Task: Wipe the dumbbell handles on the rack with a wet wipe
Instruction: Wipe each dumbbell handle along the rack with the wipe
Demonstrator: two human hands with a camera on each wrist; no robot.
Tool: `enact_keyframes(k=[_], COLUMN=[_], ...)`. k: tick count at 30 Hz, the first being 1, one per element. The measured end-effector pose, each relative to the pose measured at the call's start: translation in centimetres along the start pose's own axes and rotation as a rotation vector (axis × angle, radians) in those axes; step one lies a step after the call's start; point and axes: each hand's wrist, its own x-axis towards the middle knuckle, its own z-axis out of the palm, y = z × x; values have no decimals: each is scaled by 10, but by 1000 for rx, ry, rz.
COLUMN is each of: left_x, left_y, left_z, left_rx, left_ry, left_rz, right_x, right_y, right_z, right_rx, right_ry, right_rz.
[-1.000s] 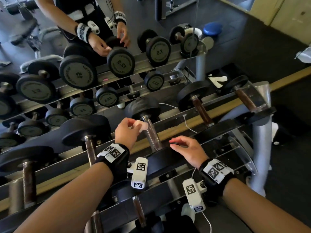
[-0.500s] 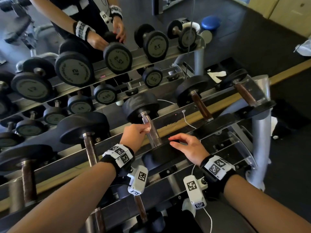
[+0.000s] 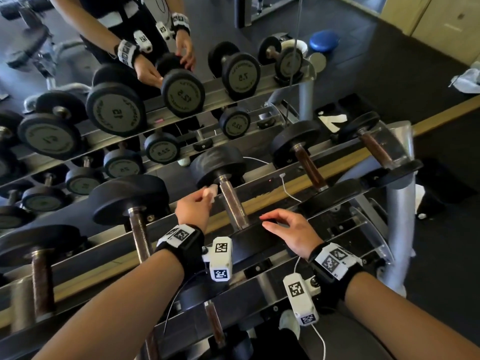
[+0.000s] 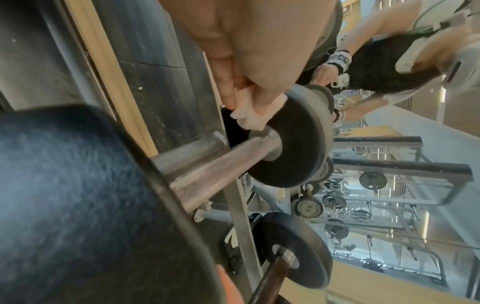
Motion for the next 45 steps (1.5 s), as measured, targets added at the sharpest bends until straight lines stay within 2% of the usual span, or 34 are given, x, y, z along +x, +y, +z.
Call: enact_keyframes(k=[3,11,15,18,20,22,25,28,32,39,41,45], left_x=[-2,-27,-49,-55,-53,-39,-14,-3,1,-7,-14,-26], left_y=[-8,-16,-10,-7,-6,-7,-6,8,18,19,17,8], left_z=[19,2,-6,-10,-11,-15,-16,-6,11,-3,-3,-6], left_rx=[21,279,317,251,74,-4,-52,-36,224,702,782,745], left_ry=[-196,-320,-415,-508,-442,-248,-13,52,-124,-338,-398,-470], left_rz=[35,181,174,102,-22,-87,-46,61,201,535,545,500], right_x=[1,4,2,2,2,1,0,0,0,-1,-2,-5], right_y=[1,5,5,4,2,2,2,2,2,-1,-2,-3], right_z=[0,1,1,0,-1,-2,-2,-2,-2,-1,0,2], right_rx=[-10,-40,-25,-34,-38,-53,-67,-75,-73,-80,-63,-21], right_ry=[-7,-23,-33,-39,-32,-24,-15,-14,-6,-16,-13,2], right_rz=[2,-16,-21,-27,-34,-40,-34,-34,-16,0,1,-9])
